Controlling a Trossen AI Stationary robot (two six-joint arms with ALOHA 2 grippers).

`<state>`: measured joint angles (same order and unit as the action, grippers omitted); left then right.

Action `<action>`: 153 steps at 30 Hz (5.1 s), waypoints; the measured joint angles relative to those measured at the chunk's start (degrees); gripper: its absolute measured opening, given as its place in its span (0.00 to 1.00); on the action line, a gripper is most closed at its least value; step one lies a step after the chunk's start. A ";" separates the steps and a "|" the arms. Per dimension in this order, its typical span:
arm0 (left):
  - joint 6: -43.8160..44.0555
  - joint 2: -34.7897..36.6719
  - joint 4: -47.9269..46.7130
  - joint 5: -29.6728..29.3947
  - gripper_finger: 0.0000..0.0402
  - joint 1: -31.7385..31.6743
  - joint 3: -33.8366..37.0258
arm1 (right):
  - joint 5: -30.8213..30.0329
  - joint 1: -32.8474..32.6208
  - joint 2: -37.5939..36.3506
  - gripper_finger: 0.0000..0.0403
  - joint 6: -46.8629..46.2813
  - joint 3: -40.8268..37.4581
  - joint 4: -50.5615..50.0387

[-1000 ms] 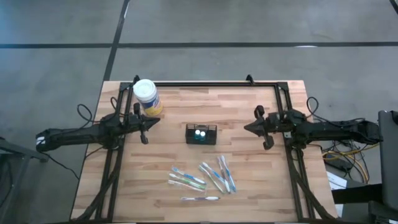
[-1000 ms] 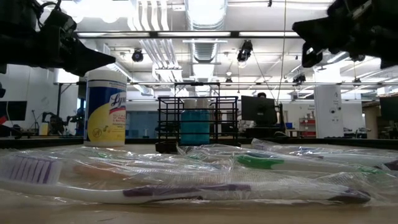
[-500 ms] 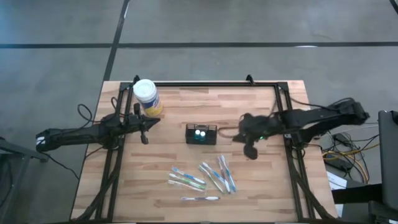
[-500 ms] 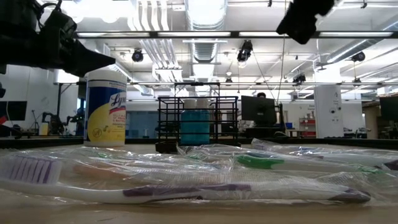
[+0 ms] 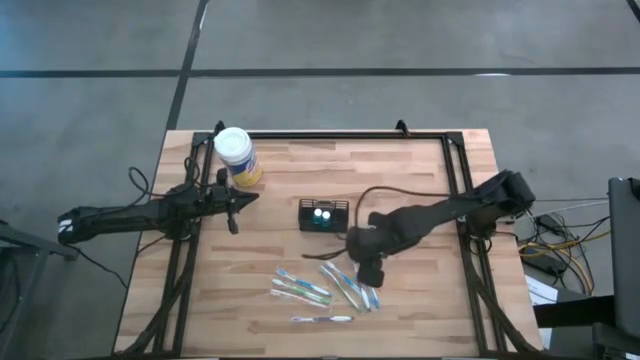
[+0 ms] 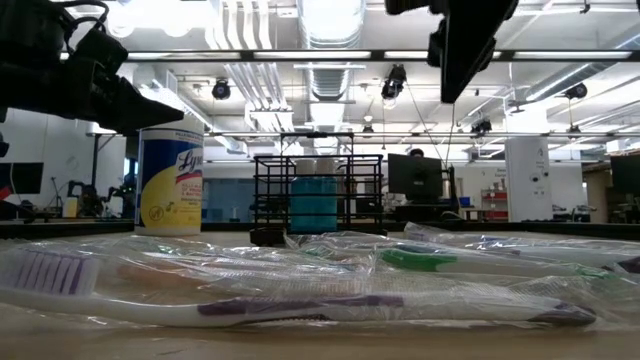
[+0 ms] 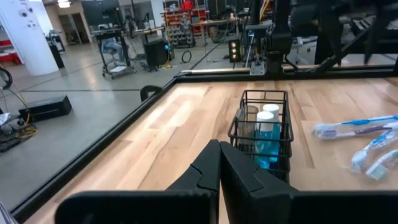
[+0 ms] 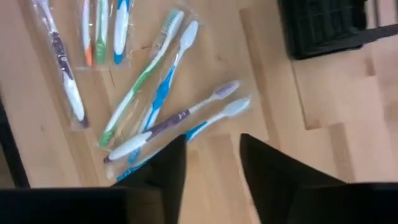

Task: Pick & Place toothbrushing station
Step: Put the right blue toothbrush into the mesh organizer

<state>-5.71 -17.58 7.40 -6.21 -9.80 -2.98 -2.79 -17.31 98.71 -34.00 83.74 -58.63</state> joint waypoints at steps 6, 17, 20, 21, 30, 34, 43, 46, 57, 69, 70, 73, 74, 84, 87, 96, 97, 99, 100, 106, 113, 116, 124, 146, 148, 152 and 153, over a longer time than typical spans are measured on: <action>0.75 0.00 -0.19 0.00 0.02 0.02 0.00 | 0.24 -0.10 5.44 0.55 -4.90 -0.02 0.10; 1.35 0.00 -0.59 0.18 0.02 0.02 0.00 | -0.26 0.23 12.53 0.67 -14.05 -0.92 -2.70; 1.37 0.02 -0.76 0.24 0.02 0.02 0.00 | 0.08 0.23 14.48 0.67 -13.82 -1.25 -2.52; 1.37 0.04 -0.79 0.34 0.02 0.01 0.00 | 0.38 0.23 15.13 0.67 -13.56 -1.31 -2.49; 1.40 0.04 -0.72 0.37 0.02 0.00 0.00 | 1.25 0.43 15.04 0.66 -11.76 -2.09 -1.93; 1.40 0.04 -0.72 0.37 0.02 0.02 0.00 | -0.37 0.44 11.19 0.65 -12.39 -2.44 -1.05; 1.44 0.04 -0.66 0.46 0.02 0.02 0.00 | -0.19 0.44 10.43 0.60 -20.07 -5.61 5.03; 1.42 0.11 -0.67 0.47 0.02 0.02 0.00 | -0.09 0.42 11.68 0.59 -20.04 -6.08 5.69; 1.29 0.22 -0.78 0.39 0.02 0.01 0.00 | 3.94 0.44 13.94 0.57 -19.86 -7.50 7.82; 1.06 0.22 -0.85 0.28 0.02 0.01 0.00 | 5.68 0.44 14.52 0.43 -16.49 -8.74 8.61; 0.99 0.22 -0.85 0.29 0.02 0.01 0.00 | 5.77 0.44 14.52 0.40 -16.00 -8.62 8.65; 0.96 0.22 -0.85 0.30 0.02 0.00 0.00 | 5.79 0.44 14.37 0.29 -14.18 -8.46 8.66; 0.96 0.22 -0.85 0.30 0.02 0.01 0.00 | 5.79 0.44 14.30 0.25 -13.54 -8.46 8.60; 0.96 0.22 -0.85 0.32 0.02 0.02 0.00 | 4.47 0.39 10.95 0.04 -6.47 -7.42 8.42; 0.96 0.22 -0.85 0.34 0.02 0.01 0.00 | 0.66 0.29 5.99 0.04 -4.34 -7.26 8.92; 1.16 0.22 -0.83 0.24 0.02 0.01 0.00 | -5.81 0.98 -13.75 0.04 7.54 -10.77 23.03; 1.20 0.22 -0.83 0.21 0.02 0.02 0.00 | -6.74 1.26 -16.03 0.04 9.07 -11.53 24.40; 1.31 0.22 -0.81 0.21 0.02 0.00 0.00 | -8.37 2.24 -20.96 0.04 11.93 -13.64 26.70; 1.33 0.22 -0.83 0.17 0.02 0.02 0.00 | -9.41 2.78 -23.42 0.03 13.06 -14.90 28.05; 1.33 0.22 -0.81 0.15 0.02 0.01 0.00 | -10.78 5.64 -39.69 0.03 20.47 -28.30 44.71; 0.72 0.22 -0.83 0.08 0.02 0.01 0.02 | -9.48 6.65 -53.30 0.03 25.19 -44.43 58.00; 0.85 0.22 -0.85 0.08 0.02 0.01 0.00 | -7.63 6.56 -58.31 0.03 27.32 -50.01 62.23; 1.13 0.22 -0.55 0.05 0.02 0.01 -0.04 | -7.58 6.59 -68.65 0.03 32.75 -64.73 77.65; 1.20 0.21 1.70 -1.42 0.02 0.02 -0.07 | -7.26 6.59 -84.76 0.03 37.19 -79.96 80.50; 1.20 0.22 1.70 -1.42 0.02 0.00 -0.07 | -7.28 6.59 -86.79 0.03 37.15 -81.45 81.07; 1.24 0.22 1.70 -1.42 0.02 0.02 -0.07 | -7.70 6.61 -90.64 0.03 36.51 -83.27 80.03; 1.28 0.21 1.70 -1.42 0.02 0.01 -0.07 | -7.71 6.59 -91.29 0.03 36.43 -83.27 79.50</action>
<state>-4.43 -17.37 9.10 -7.64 -9.79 -3.05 -10.50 -10.72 7.42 2.43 0.47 20.87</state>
